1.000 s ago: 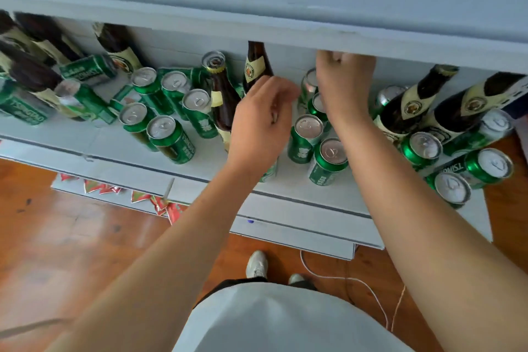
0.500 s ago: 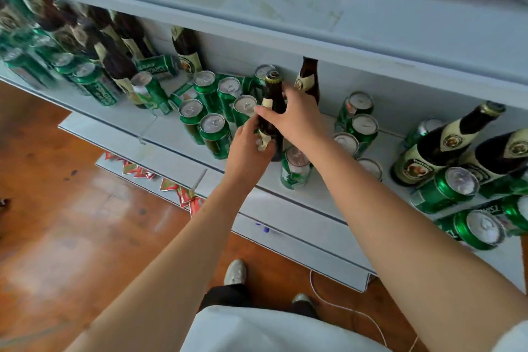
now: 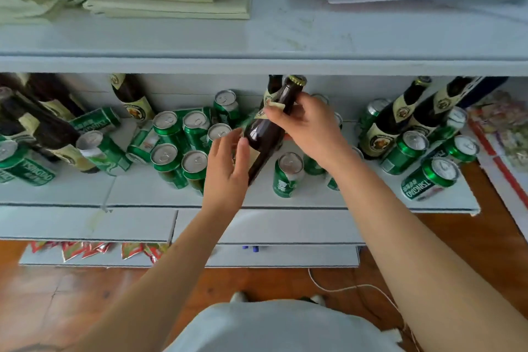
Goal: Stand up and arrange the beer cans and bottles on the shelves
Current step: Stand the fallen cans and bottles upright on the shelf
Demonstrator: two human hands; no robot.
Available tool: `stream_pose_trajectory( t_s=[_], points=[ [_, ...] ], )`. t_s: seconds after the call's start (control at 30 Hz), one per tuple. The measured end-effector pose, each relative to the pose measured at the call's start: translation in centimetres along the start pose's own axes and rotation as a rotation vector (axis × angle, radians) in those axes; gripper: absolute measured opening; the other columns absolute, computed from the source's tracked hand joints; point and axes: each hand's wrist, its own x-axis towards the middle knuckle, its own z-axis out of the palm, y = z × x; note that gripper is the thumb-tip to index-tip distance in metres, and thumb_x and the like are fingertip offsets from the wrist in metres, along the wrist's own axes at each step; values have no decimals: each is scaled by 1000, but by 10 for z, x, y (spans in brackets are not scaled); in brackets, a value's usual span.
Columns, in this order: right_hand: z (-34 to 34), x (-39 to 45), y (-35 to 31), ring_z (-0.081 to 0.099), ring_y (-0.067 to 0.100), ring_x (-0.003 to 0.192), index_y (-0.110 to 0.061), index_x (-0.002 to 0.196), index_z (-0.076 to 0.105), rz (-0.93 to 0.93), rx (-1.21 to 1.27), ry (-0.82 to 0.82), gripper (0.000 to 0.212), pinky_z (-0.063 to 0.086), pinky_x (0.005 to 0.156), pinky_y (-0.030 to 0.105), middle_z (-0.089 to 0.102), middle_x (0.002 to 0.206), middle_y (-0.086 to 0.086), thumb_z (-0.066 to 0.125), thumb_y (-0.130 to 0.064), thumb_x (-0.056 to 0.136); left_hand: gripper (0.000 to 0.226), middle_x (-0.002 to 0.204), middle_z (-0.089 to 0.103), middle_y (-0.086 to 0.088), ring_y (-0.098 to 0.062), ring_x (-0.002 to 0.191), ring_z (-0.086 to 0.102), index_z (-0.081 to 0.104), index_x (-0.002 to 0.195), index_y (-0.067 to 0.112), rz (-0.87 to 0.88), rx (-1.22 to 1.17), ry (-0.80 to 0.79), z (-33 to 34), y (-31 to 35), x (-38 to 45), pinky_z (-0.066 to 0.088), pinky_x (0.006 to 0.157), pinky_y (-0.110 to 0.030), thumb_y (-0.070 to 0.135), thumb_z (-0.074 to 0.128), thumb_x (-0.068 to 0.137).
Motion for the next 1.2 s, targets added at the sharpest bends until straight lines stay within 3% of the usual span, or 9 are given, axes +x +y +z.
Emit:
stream_pose_trajectory(
  t_s=[0.13, 0.23, 0.3, 0.43, 0.5, 0.63, 0.77, 1.03, 1.2],
  points=[
    [-46, -37, -7, 73, 15, 89, -18, 95, 64, 164, 269, 108, 17, 60, 76, 43, 76, 91, 1, 72, -30, 86, 41, 115, 62, 6, -11, 112, 56, 59, 123, 24, -43, -136, 15, -1, 0, 12, 46, 100, -40, 44, 33, 100],
    [-84, -67, -10, 73, 10, 84, -16, 95, 65, 215, 225, 204, 14, 61, 68, 34, 75, 83, -3, 71, -26, 87, 32, 125, 59, 2, -15, 115, 56, 57, 127, 22, -78, -6, -165, 19, -5, 23, 45, 101, -35, 27, 50, 96],
    [-108, -84, -10, 72, 6, 80, -17, 97, 67, 229, 80, 254, 18, 59, 65, 28, 74, 86, -4, 71, -31, 86, 44, 131, 53, -4, -21, 121, 52, 51, 134, 18, -51, 103, -287, 33, -7, 23, 44, 102, -37, 22, 58, 91],
    [-140, -101, 10, 62, -3, 71, -27, 86, 64, 249, -450, 351, 21, 47, 62, 9, 68, 79, -13, 70, -47, 84, 76, 137, 40, -13, -32, 126, 42, 34, 145, 20, -52, 290, -481, 64, -7, 14, 38, 104, -40, 35, 73, 81],
    [-148, -100, 31, 62, 4, 74, -26, 88, 63, 245, -525, 402, 23, 46, 62, 14, 65, 79, -13, 69, -47, 84, 83, 133, 40, -17, -35, 121, 44, 31, 144, 18, -94, 302, -525, 78, -9, 11, 39, 101, -39, 36, 77, 78],
    [-153, -89, 74, 60, 13, 76, -19, 85, 61, 210, -536, 518, 23, 34, 57, 13, 60, 75, -10, 72, -39, 85, 70, 124, 54, -16, -33, 110, 55, 40, 138, 16, -109, 292, -451, 93, -8, 14, 41, 78, -29, 25, 77, 79],
    [-150, -72, 99, 57, 10, 79, -6, 95, 66, 174, -493, 552, 32, 33, 65, 14, 70, 90, 3, 73, -36, 85, 65, 116, 61, -12, -31, 104, 59, 45, 128, 12, -137, 275, -379, 105, -8, 19, 43, 79, -29, 28, 80, 75],
    [-148, -36, 114, 65, 16, 89, -10, 103, 65, 153, -473, 431, 35, 47, 74, 26, 71, 97, 3, 70, -40, 86, 62, 115, 61, -8, -18, 94, 53, 48, 126, 13, -129, 230, -321, 121, -9, 22, 40, 78, -26, 29, 81, 75],
    [-148, -23, 114, 65, 21, 95, -10, 108, 63, 179, -474, 385, 40, 53, 82, 35, 70, 102, 6, 68, -43, 86, 71, 122, 60, -7, -23, 107, 57, 45, 134, 16, -118, 223, -391, 117, -12, 26, 40, 82, -24, 24, 83, 74]
  ],
)
